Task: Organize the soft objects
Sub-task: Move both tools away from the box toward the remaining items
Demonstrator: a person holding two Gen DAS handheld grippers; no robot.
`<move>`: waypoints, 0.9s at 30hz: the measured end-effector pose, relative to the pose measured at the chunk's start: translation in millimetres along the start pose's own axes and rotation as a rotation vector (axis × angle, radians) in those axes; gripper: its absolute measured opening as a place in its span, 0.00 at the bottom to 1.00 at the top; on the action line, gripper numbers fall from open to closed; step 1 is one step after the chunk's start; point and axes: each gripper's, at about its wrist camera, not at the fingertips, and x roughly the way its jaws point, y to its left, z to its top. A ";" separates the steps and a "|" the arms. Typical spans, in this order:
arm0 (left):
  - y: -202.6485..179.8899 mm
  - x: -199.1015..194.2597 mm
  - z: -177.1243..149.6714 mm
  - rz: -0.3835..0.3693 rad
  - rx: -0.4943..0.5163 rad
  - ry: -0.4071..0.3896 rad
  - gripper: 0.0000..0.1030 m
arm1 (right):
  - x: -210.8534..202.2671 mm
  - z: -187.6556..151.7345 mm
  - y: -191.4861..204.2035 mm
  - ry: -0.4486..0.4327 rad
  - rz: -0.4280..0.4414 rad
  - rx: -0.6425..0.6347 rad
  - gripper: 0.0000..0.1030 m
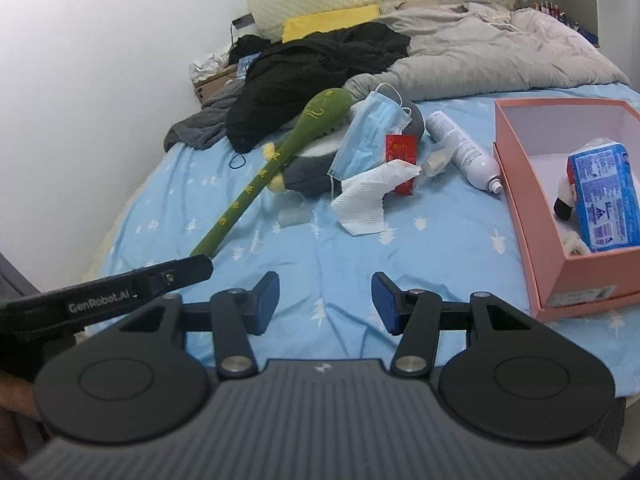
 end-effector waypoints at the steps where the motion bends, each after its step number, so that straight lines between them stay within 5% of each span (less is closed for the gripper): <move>1: 2.6 8.1 3.3 0.003 -0.004 0.008 0.46 | 5.1 3.3 -1.0 0.003 0.000 0.001 0.53; 24: 67.2 192.7 47.4 0.091 -0.014 0.158 0.59 | 169.3 73.4 -28.8 0.135 0.002 0.038 0.53; 25: 69.3 200.4 49.0 0.094 -0.013 0.161 0.60 | 177.2 75.0 -31.5 0.145 -0.001 0.045 0.54; 27: 72.7 216.0 51.1 0.097 -0.008 0.167 0.66 | 191.8 77.9 -37.0 0.163 -0.011 0.060 0.70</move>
